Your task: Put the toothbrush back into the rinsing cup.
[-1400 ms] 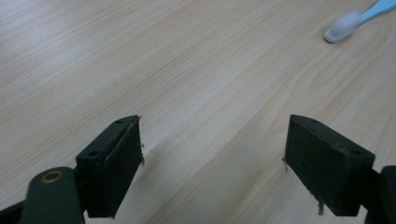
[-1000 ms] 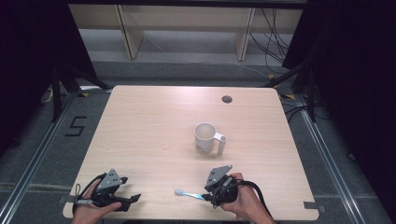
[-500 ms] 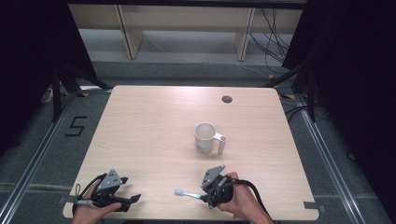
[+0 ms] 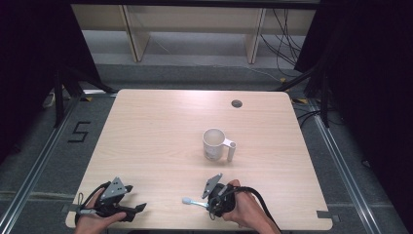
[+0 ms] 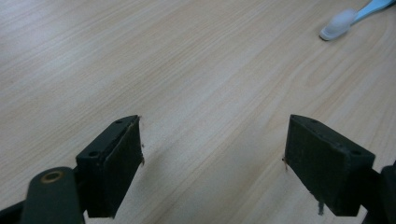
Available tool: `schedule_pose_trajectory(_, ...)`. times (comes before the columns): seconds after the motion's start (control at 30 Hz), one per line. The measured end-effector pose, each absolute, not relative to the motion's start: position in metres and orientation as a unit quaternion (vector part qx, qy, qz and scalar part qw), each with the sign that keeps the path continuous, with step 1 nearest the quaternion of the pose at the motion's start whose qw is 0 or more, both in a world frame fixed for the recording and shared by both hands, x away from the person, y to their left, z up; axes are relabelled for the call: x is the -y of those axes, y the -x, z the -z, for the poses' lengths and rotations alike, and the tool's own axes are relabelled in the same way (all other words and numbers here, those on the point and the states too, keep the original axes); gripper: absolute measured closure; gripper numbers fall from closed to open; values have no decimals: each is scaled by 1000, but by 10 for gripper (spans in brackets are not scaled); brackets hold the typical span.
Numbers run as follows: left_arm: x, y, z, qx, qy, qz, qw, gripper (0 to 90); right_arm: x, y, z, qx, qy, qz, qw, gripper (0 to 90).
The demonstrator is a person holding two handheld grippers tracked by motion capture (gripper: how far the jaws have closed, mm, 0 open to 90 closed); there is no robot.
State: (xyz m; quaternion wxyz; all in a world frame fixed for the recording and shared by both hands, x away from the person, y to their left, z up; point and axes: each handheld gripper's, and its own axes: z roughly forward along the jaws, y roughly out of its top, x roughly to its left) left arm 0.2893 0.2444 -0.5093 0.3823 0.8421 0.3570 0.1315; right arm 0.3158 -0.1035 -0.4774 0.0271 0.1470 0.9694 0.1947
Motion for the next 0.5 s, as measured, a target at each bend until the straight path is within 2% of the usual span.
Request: schedule_pose_trajectory(0.5, -244, -289, 510, -358, -842, -132, 382, 184, 99, -318, 480, -978, -154, -139, 21, 755)
